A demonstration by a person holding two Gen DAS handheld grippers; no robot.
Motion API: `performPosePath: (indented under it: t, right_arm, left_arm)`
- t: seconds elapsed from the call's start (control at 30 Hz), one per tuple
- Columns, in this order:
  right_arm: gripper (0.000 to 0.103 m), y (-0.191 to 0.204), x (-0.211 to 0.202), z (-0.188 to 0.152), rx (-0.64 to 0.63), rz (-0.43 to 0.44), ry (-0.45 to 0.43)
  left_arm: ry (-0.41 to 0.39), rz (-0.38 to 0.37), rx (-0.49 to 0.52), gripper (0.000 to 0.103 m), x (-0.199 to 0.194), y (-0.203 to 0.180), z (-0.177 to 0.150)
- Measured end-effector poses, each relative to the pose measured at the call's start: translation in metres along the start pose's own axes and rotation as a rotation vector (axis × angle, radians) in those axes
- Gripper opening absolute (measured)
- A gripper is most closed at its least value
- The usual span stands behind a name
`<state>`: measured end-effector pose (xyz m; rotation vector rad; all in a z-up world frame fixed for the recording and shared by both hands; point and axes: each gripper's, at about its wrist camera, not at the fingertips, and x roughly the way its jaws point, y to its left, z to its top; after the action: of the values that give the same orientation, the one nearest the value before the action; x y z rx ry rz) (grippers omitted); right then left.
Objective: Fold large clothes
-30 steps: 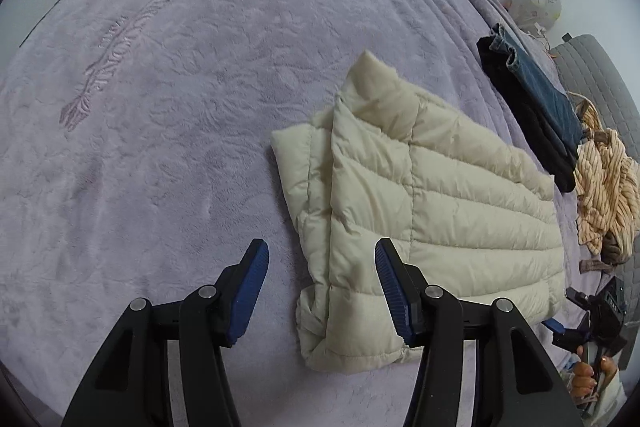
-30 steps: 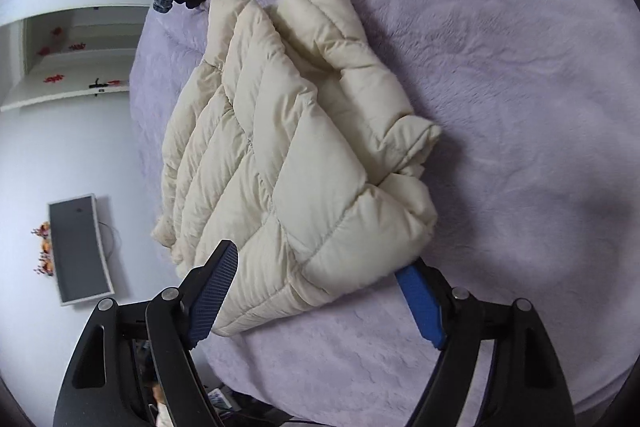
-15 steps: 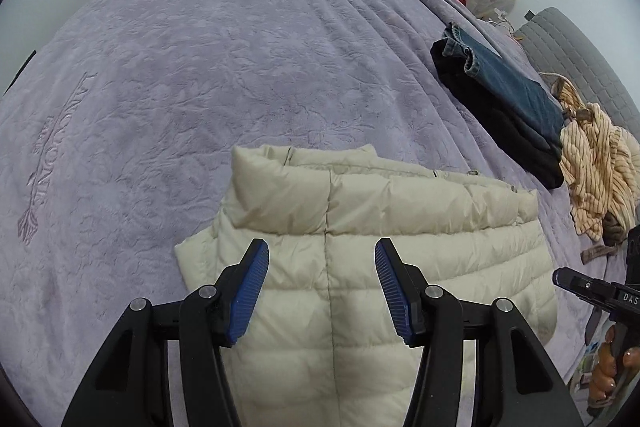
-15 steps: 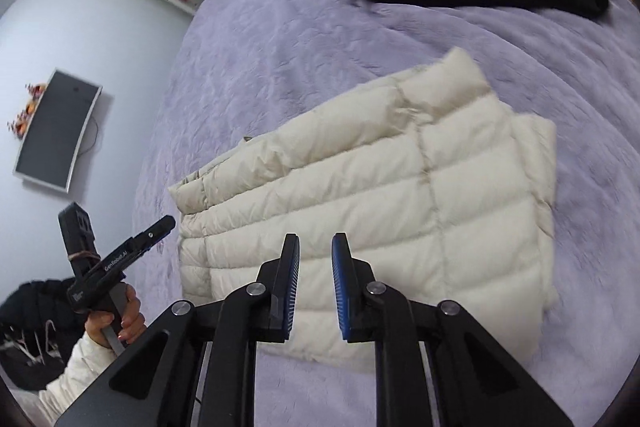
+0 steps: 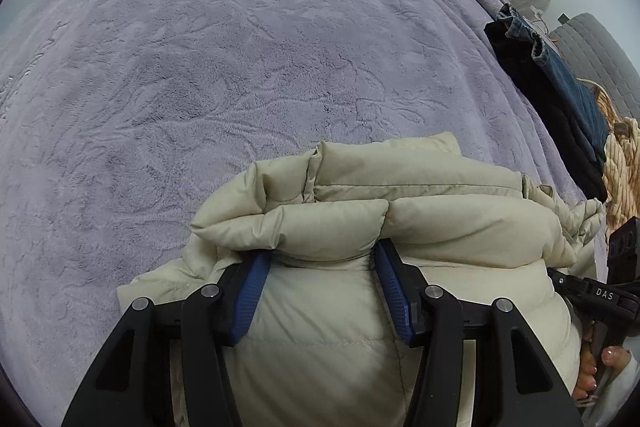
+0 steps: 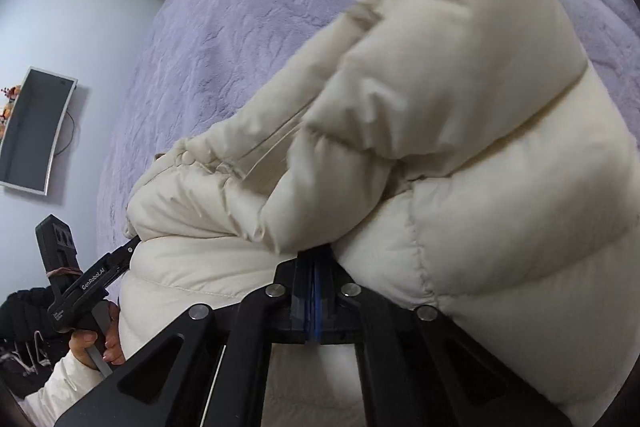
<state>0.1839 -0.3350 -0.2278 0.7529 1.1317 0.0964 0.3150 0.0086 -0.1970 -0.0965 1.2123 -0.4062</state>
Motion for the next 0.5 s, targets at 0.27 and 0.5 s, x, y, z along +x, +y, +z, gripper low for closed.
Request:
performPosePath:
  t: [0.27,0.5]
  right_arm:
    - [0.0,-0.003,0.016,-0.004,-0.041,0.019,-0.018]
    - [0.0,-0.004,0.012,-0.01,-0.039,0.015,-0.014]
  left_arm:
    - [-0.026,-0.019,0.002,0.056,0.01,0.003,-0.003]
    - [-0.028,-0.002,0.016,0.056,0.009,0.0,-0.004]
